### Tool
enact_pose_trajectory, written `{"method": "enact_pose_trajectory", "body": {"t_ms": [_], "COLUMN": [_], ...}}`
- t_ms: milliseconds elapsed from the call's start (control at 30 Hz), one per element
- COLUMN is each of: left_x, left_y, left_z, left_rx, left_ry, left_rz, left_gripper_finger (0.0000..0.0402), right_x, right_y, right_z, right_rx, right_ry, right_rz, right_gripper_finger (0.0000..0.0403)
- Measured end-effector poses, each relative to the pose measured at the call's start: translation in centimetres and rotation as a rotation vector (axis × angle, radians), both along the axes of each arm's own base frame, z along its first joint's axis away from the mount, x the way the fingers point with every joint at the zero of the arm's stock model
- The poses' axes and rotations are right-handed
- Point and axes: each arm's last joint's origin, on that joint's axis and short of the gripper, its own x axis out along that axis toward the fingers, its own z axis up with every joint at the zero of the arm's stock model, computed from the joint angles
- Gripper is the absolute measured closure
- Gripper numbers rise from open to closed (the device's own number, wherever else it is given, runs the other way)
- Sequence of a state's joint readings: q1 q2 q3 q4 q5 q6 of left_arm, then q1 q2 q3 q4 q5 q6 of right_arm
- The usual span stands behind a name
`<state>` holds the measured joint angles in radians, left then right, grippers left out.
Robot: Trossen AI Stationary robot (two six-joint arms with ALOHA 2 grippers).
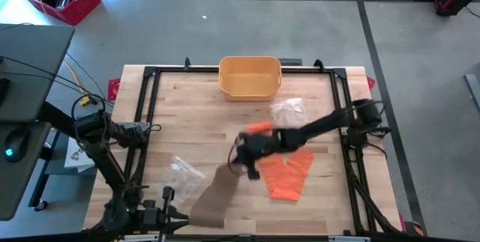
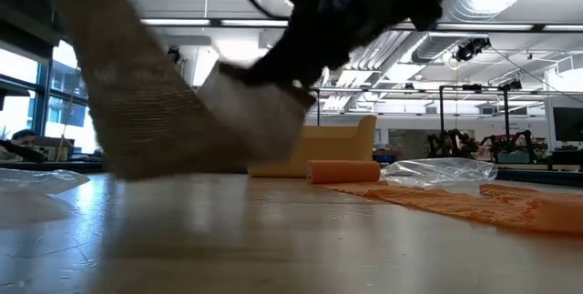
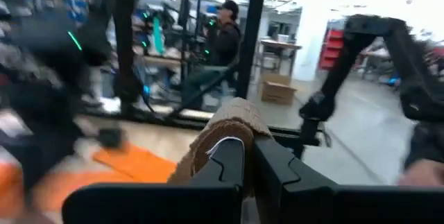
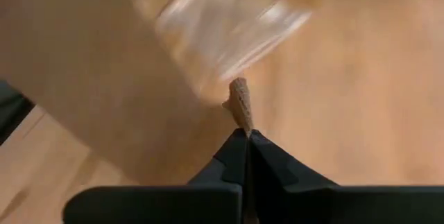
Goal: Roll bandage
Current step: Roll the brown bandage
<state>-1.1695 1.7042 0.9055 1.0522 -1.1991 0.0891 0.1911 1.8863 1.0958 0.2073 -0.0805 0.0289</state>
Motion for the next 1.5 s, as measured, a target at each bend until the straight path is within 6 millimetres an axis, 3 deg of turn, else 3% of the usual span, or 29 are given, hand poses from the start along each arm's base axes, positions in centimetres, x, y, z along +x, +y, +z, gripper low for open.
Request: {"method": "enact_pose_trajectory", "body": {"t_ms": [100, 167, 267, 400, 467, 600, 800, 967, 1133, 1300, 1500], "left_x": [0.8, 1.2, 1.7, 2.0, 2.1, 2.8, 5.6, 7.2, 6.5, 5.0, 3.7], "left_y": [0.2, 0.3, 0.3, -0.1, -0.3, -0.1, 2.6, 5.9, 11.2, 15.8, 19.1], "left_z": [1.6, 2.4, 4.0, 6.2, 7.1, 8.4, 8.5, 7.5, 6.8, 2.9, -2.2], "left_rx": [0.045, 0.096, 0.162, 0.273, 0.345, 0.378, 0.413, 0.488, 0.448, 0.436, 0.407], "left_ry": [-0.049, -0.092, -0.169, -0.242, -0.304, -0.335, -0.150, -0.046, -0.004, 0.051, 0.116], "left_rz": [0.015, -0.004, -0.030, -0.037, -0.071, -0.041, 0.256, 0.397, 0.502, 0.561, 0.606], "left_gripper_finger": [0.0399, 0.0399, 0.0399, 0.0398, 0.0398, 0.0397, 0.0396, 0.0395, 0.0398, 0.0398, 0.0399], "right_x": [-0.1, -0.3, -0.8, -2.4, -3.8, -7.4, -11.2, -12.3, -12.1, -11.6, -8.9], "right_y": [1.7, 2.0, 1.9, 1.7, 2.6, 7.3, 12.4, 14.2, 14.4, 14.3, 13.6], "right_z": [-2.3, -2.7, -2.3, 0.2, 1.2, 2.1, 2.3, 2.6, 2.7, 2.8, 0.9], "right_rx": [0.017, 0.045, 0.067, 0.102, 0.105, -0.024, -0.079, -0.046, -0.042, -0.129, -0.172], "right_ry": [0.080, 0.114, 0.177, 0.246, 0.310, 0.387, 0.399, 0.374, 0.344, 0.243, 0.193], "right_rz": [0.003, -0.021, -0.050, -0.096, -0.105, -0.029, 0.026, 0.066, 0.073, 0.042, 0.109], "right_gripper_finger": [0.0374, 0.0341, 0.0280, 0.0220, 0.0211, 0.0217, 0.0242, 0.0262, 0.0270, 0.0269, 0.0269]}}
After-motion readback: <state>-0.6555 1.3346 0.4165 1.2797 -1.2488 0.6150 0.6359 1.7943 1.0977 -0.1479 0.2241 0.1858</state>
